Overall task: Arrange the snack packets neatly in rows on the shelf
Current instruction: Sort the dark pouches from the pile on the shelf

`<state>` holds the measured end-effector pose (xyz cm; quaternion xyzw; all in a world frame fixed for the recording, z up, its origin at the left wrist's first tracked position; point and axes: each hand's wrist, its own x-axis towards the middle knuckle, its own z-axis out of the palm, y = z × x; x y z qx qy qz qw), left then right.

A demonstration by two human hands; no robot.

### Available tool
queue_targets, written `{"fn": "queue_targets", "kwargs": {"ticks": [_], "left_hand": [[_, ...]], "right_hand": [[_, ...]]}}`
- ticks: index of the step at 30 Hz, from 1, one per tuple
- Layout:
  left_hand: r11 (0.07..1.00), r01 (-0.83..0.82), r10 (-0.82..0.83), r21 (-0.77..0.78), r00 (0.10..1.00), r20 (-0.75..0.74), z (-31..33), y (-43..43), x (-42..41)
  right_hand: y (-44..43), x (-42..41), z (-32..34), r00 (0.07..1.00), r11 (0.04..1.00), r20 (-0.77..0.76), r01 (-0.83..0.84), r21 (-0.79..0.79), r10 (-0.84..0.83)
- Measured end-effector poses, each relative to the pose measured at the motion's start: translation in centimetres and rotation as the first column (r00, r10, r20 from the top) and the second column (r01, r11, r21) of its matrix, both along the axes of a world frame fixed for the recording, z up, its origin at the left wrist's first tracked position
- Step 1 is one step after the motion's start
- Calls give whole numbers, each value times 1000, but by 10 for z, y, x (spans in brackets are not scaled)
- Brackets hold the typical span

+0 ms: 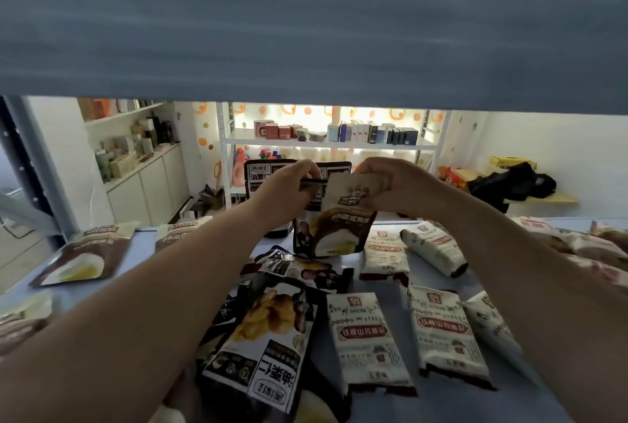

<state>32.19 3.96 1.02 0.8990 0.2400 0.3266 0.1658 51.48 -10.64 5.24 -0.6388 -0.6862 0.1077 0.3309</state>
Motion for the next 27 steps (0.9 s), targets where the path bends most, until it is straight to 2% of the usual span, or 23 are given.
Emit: {"fn": "queue_targets", "kwargs": {"ticks": [5, 8, 11, 13, 16, 19, 22, 25, 27], "left_hand": [[1000, 5, -4, 22, 999, -32, 13, -13, -24], [979, -174, 180, 110, 983, -48, 18, -24, -70], [946, -294, 306, 139, 950, -71, 7, -34, -140], [926, -362, 376, 110, 912, -163, -5, -41, -188], [868, -486, 489, 104, 800, -346, -29, -50, -257], [814, -578, 534, 47, 716, -449, -54, -64, -307], [828, -560, 496, 14, 721, -484, -73, -80, -334], [822, -566, 537, 67, 730, -424, -81, -102, -353], [854, -510, 502, 104, 754, -424, -85, -117, -368]], "right_hand": [[0, -23, 10, 1000, 997, -14, -22, 77, 23], [3, -48, 18, 996, 990, -61, -61, 123, 69], [18, -84, 24, 980, 987, -145, -119, 103, 134], [31, -113, 28, 968, 981, -163, -183, 64, 192], [61, -169, 26, 963, 975, -160, -220, 4, 218], [96, -226, 13, 946, 969, -243, -236, -72, 212], [129, -276, -9, 917, 955, -365, -239, -176, 163], [152, -314, -37, 936, 925, -326, -234, -299, 131], [161, -335, -53, 927, 888, -346, -275, -369, 143]]}}
